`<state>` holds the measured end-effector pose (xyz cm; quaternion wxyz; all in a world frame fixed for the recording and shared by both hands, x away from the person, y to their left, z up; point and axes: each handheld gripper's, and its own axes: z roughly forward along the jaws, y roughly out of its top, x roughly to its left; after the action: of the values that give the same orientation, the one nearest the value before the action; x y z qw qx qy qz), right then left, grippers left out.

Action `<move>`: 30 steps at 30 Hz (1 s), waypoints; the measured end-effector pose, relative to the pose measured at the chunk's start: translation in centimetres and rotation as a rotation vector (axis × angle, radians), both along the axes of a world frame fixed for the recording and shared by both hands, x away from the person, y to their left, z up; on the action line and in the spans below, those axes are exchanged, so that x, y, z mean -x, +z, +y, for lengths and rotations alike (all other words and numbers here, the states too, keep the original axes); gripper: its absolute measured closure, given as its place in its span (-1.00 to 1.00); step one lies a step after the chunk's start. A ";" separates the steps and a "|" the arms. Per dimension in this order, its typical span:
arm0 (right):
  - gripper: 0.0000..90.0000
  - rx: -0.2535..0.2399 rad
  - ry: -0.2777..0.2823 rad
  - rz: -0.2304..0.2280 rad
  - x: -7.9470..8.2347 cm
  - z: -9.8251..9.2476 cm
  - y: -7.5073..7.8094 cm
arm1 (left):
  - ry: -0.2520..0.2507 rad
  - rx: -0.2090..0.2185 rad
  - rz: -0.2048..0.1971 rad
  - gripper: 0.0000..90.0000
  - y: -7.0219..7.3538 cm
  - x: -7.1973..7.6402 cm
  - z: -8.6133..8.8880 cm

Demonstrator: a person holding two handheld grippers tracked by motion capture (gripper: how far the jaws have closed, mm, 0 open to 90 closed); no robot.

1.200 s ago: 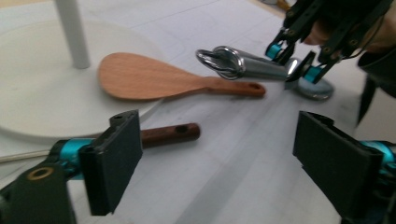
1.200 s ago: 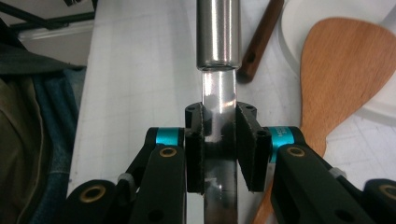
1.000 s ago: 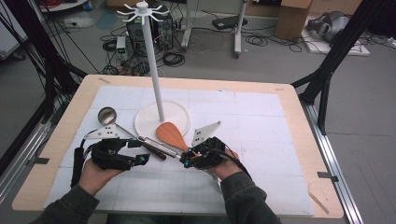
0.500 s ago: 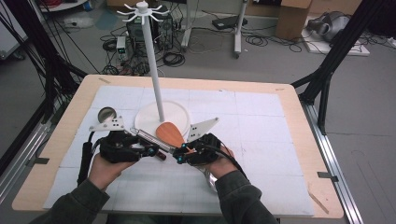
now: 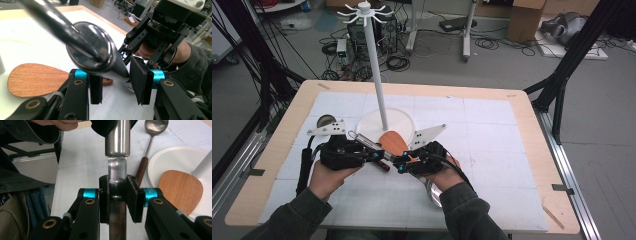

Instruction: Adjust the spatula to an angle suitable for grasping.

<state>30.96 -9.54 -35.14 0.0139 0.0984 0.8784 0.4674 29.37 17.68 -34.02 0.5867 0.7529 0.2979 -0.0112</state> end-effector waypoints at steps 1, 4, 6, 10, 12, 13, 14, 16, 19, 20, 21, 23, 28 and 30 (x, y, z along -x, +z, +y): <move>0.65 -0.006 0.004 0.007 -0.1 0.0 -0.1 | -0.002 0.000 0.001 0.42 0.0 0.0 0.0; 0.63 -0.015 0.009 0.020 -0.2 -0.1 -0.1 | -0.011 0.014 0.004 0.44 0.0 0.0 0.0; 0.62 -0.020 0.014 0.028 -0.2 -0.2 -0.1 | -0.012 0.017 0.004 0.45 0.0 0.0 0.0; 0.56 -0.027 0.019 0.048 -0.4 -0.4 -0.1 | -0.026 0.031 0.009 0.47 0.1 0.0 0.1; 0.52 -0.023 0.034 0.064 -0.7 -0.5 -0.3 | -0.033 0.034 0.013 0.48 0.1 -0.1 0.2; 0.51 -0.026 0.032 0.076 -0.7 -0.6 -0.3 | -0.035 0.038 0.014 0.48 0.1 -0.1 0.2; 0.51 -0.026 0.032 0.076 -0.7 -0.6 -0.3 | -0.035 0.038 0.014 0.48 0.1 -0.1 0.2; 0.51 -0.025 0.045 0.101 -1.0 -1.0 -0.5 | -0.039 0.040 0.010 0.49 0.1 -0.1 0.2; 0.51 -0.011 0.056 0.117 -1.1 -1.4 -0.6 | -0.039 0.040 0.005 0.49 0.1 -0.1 0.2; 0.51 -0.011 0.056 0.117 -1.1 -1.4 -0.6 | -0.041 0.038 0.004 0.49 0.1 -0.1 0.2; 0.51 -0.008 0.066 0.124 -1.2 -1.6 -0.8 | -0.045 0.041 0.006 0.49 0.1 -0.1 0.2; 0.54 -0.001 0.071 0.132 -1.3 -1.7 -1.0 | -0.047 0.047 0.009 0.49 0.2 -0.1 0.2; 0.64 -0.003 0.094 0.143 -1.3 -1.7 -1.1 | -0.050 0.045 0.007 0.50 0.4 -0.1 0.2; 0.65 -0.008 0.094 0.123 -1.3 -1.7 -1.0 | -0.048 0.053 -0.002 0.50 0.5 -0.2 0.2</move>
<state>32.27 -11.22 -36.13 -0.0627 0.0856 0.8793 0.4642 29.53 17.85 -33.52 0.6065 0.7440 0.2787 -0.0327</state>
